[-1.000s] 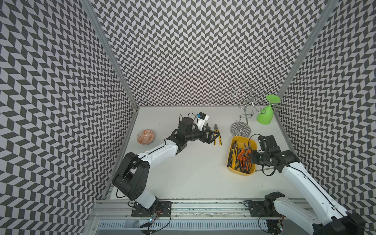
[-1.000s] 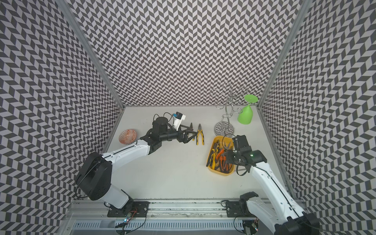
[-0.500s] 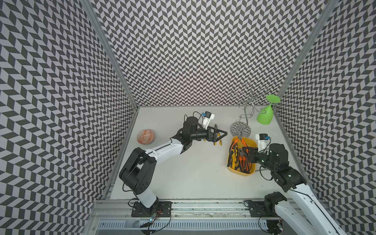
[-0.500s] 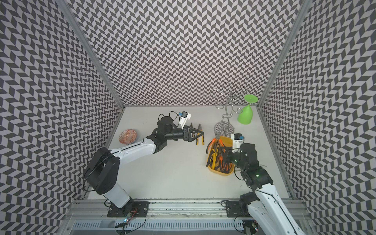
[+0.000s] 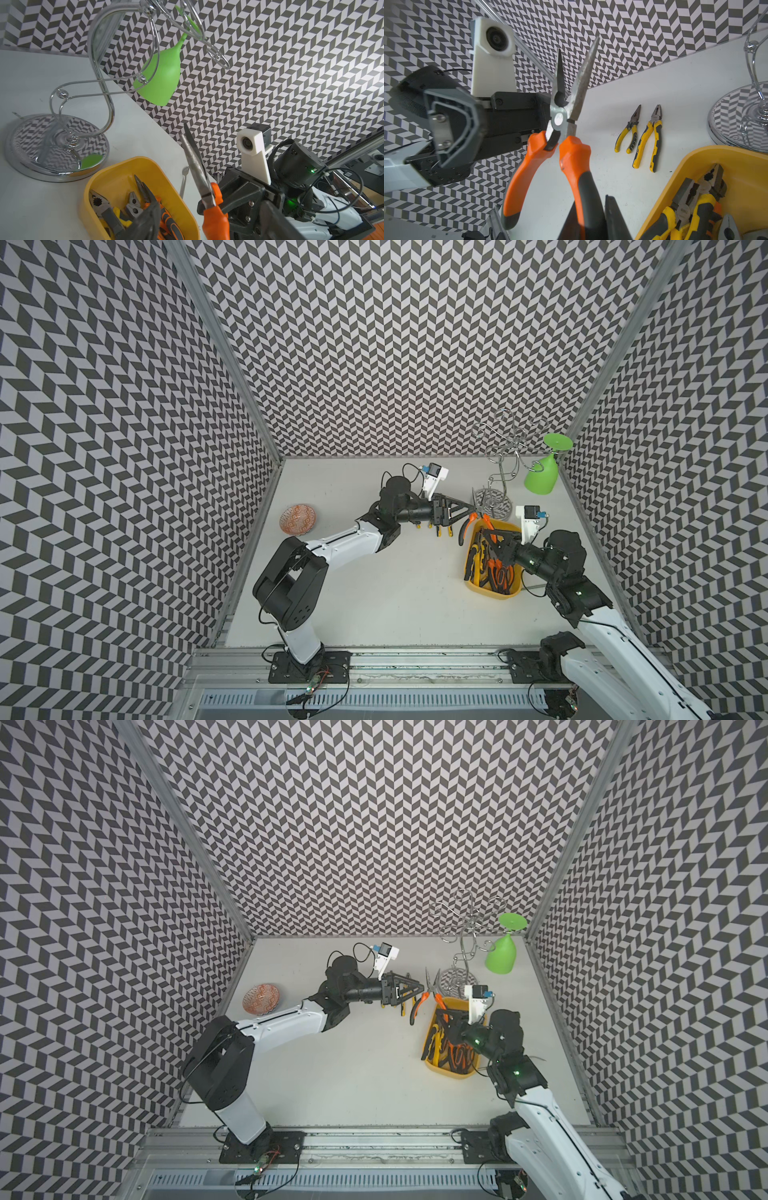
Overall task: Take the pliers out of the storage box
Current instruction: Pick up the pliers from the storage box.
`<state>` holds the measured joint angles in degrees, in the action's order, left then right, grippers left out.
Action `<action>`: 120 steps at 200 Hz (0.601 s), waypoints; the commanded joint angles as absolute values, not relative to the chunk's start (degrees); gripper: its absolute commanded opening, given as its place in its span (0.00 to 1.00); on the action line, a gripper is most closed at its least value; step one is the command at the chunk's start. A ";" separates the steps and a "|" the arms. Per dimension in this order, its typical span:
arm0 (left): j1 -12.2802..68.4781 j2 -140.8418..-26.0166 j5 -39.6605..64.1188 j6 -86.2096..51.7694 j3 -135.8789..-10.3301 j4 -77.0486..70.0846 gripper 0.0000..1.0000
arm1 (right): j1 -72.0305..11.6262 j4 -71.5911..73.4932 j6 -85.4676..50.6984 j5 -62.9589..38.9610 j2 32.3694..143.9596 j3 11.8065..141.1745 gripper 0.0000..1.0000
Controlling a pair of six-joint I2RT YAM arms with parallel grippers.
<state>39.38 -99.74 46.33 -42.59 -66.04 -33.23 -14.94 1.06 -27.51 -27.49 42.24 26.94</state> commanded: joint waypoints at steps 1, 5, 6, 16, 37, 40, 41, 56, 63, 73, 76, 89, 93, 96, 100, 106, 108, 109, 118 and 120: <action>39.99 -101.60 47.69 -44.35 -68.91 -36.04 0.63 | -15.29 8.84 -27.03 -29.64 42.61 29.00 0.00; 39.99 -102.02 47.77 -44.53 -69.31 -36.04 0.60 | -15.34 8.89 -26.91 -29.85 42.76 29.07 0.00; 39.99 -102.12 47.79 -44.59 -69.42 -36.04 0.60 | -15.36 8.88 -26.86 -29.87 42.78 29.08 0.00; 39.99 -103.04 48.04 -45.10 -70.53 -35.83 0.54 | -15.46 8.94 -26.51 -30.27 43.16 29.18 0.00; 40.08 -104.57 49.07 -45.99 -72.52 -35.48 0.43 | -15.70 8.25 -25.20 -30.90 44.01 29.62 0.00; 40.08 -104.73 49.14 -46.11 -72.71 -35.52 0.42 | -15.73 8.25 -25.06 -31.00 44.10 29.62 0.00; 40.08 -104.75 49.18 -46.13 -72.74 -35.56 0.42 | -15.77 8.26 -24.96 -31.01 44.15 29.66 0.00; 40.17 -105.28 49.54 -46.32 -73.42 -35.56 0.34 | -16.04 8.07 -24.15 -31.20 44.47 29.75 0.00; 40.17 -105.46 49.62 -46.32 -73.64 -35.38 0.32 | -16.12 8.16 -23.88 -31.28 44.60 29.71 0.00; 40.17 -105.85 49.72 -46.36 -74.03 -34.89 0.29 | -16.30 7.87 -23.35 -31.35 44.89 29.96 0.00; 40.17 -105.97 49.75 -46.38 -74.16 -34.77 0.29 | -16.34 7.83 -23.20 -31.33 45.00 29.97 0.00; 40.25 -106.34 50.05 -46.40 -74.59 -34.19 0.29 | -16.57 7.15 -22.24 -30.41 45.30 30.25 0.00; 40.25 -106.41 50.02 -46.36 -74.69 -33.99 0.29 | -16.61 6.81 -21.88 -30.04 45.39 30.38 0.00; 40.24 -106.51 50.06 -46.33 -74.83 -33.81 0.28 | -16.61 6.55 -21.63 -29.73 45.43 30.52 0.00; 40.33 -106.61 50.06 -46.28 -74.92 -33.42 0.28 | -16.69 6.16 -21.28 -29.30 45.57 30.69 0.00; 40.34 -106.75 50.01 -46.03 -75.12 -32.92 0.29 | -16.70 5.56 -20.75 -28.73 45.68 30.99 0.00; 40.34 -106.78 50.05 -45.94 -75.18 -32.77 0.30 | -16.70 5.43 -20.44 -28.63 45.74 31.06 0.00; 40.39 -106.83 50.03 -45.86 -75.21 -32.69 0.30 | -16.74 5.35 -20.33 -28.55 45.72 31.09 0.00; 40.43 -107.11 50.05 -45.26 -75.60 -31.45 0.34 | -16.87 4.66 -19.26 -27.53 45.91 31.45 0.00; 40.47 -107.13 50.04 -45.15 -75.70 -31.15 0.35 | -16.87 4.55 -19.01 -27.30 45.93 31.53 0.00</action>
<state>40.01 -106.45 48.77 -46.28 -73.32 -33.65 -16.27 2.09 -22.59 -29.28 45.82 28.42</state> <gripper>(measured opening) 0.312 0.181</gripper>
